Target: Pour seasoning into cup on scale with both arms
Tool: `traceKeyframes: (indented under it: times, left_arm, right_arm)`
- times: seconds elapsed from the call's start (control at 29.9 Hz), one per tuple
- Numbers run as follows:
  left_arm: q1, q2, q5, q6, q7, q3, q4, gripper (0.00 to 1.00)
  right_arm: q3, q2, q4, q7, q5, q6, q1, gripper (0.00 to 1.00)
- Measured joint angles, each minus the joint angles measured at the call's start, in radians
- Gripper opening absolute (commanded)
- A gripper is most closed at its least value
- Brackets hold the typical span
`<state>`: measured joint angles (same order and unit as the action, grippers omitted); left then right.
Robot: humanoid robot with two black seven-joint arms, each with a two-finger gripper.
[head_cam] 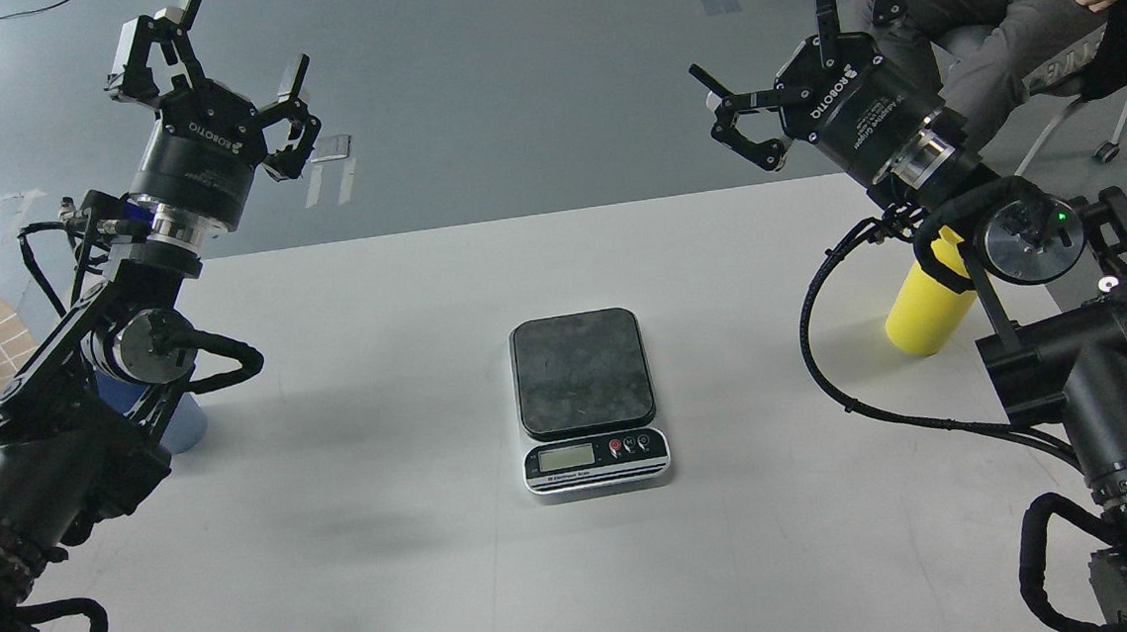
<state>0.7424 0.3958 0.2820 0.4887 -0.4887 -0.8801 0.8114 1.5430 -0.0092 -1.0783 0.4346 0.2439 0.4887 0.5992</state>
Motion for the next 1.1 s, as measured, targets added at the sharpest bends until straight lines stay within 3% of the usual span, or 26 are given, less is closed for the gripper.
traceKeyframes:
  times: [1.1]
  left_arm:
    - [0.0, -0.001, -0.003, 0.0, 0.0, 0.001, 0.0, 0.98]
  right_arm:
    - [-0.001, 0.0, -0.002, 0.001, 0.002, 0.0, -0.001, 1.0]
